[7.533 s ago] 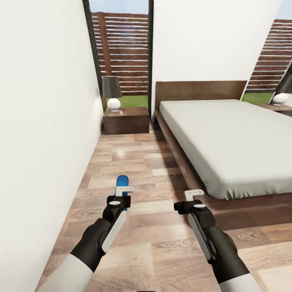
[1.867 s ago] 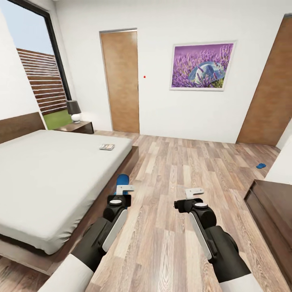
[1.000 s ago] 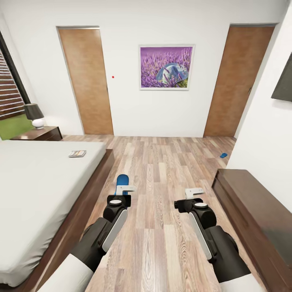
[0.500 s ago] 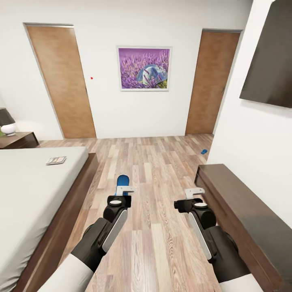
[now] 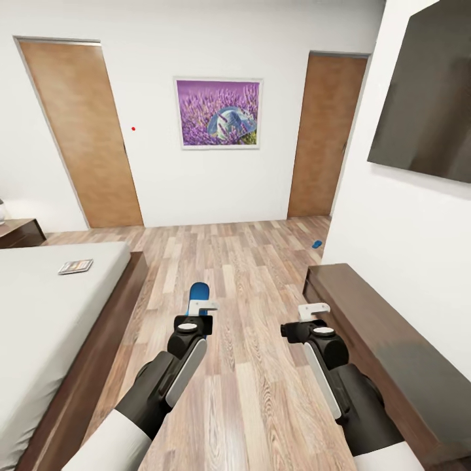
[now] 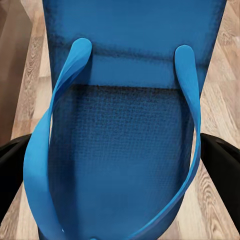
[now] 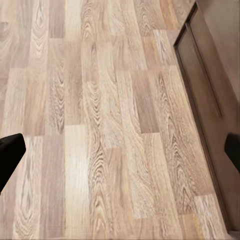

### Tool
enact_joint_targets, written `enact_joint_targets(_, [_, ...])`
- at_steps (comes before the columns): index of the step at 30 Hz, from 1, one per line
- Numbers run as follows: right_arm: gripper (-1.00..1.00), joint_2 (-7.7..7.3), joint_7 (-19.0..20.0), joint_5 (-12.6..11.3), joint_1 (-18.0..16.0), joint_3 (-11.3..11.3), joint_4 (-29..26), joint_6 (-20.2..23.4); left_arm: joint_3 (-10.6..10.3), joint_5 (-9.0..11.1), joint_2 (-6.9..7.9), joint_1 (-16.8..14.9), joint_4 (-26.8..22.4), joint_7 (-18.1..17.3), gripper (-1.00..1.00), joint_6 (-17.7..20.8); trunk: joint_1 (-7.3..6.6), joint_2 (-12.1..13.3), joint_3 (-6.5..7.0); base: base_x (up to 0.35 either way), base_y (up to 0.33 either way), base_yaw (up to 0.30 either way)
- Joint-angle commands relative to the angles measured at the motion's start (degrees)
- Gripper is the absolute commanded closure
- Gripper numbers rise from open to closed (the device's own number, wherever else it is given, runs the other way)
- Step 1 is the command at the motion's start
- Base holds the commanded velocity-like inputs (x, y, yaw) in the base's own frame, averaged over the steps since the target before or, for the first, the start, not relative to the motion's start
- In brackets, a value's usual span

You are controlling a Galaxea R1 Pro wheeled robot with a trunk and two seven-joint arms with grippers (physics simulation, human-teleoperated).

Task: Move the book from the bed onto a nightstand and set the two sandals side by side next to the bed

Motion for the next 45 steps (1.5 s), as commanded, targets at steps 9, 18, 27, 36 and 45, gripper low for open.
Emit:
enact_joint_targets(9, [-1.0,0.0,-0.44,-0.41,-0.05,0.09,-0.05,0.22,-0.13,0.61,0.04,-0.06,-0.05,0.56,1.0,0.09,-1.78,3.59,1.55,0.322,0.0,0.0])
enact_joint_targets(18, [-1.0,0.0,-0.46,-0.41,-0.05,0.13,-0.05,0.22,-0.15,0.61,0.04,-0.06,-0.05,0.56,1.0,0.09,-3.76,7.2,3.17,0.334,0.0,0.0])
enact_joint_targets(27, [-1.0,0.0,-0.48,-0.36,-0.05,0.14,-0.05,0.22,-0.16,0.61,0.04,-0.06,-0.05,0.56,1.0,0.09,-5.73,10.81,4.79,0.334,0.0,0.0])
enact_joint_targets(36, [-1.0,0.0,-0.49,-0.33,-0.05,0.15,-0.05,0.22,-0.16,0.61,0.04,-0.06,-0.05,0.56,1.0,0.09,-7.71,14.42,6.4,0.334,0.0,0.0])
enact_joint_targets(45, [-1.0,0.0,-0.49,-0.32,-0.05,0.15,-0.05,0.22,-0.16,0.61,0.04,-0.06,-0.05,0.56,1.0,0.09,-9.69,18.03,8.02,0.334,0.0,0.0])
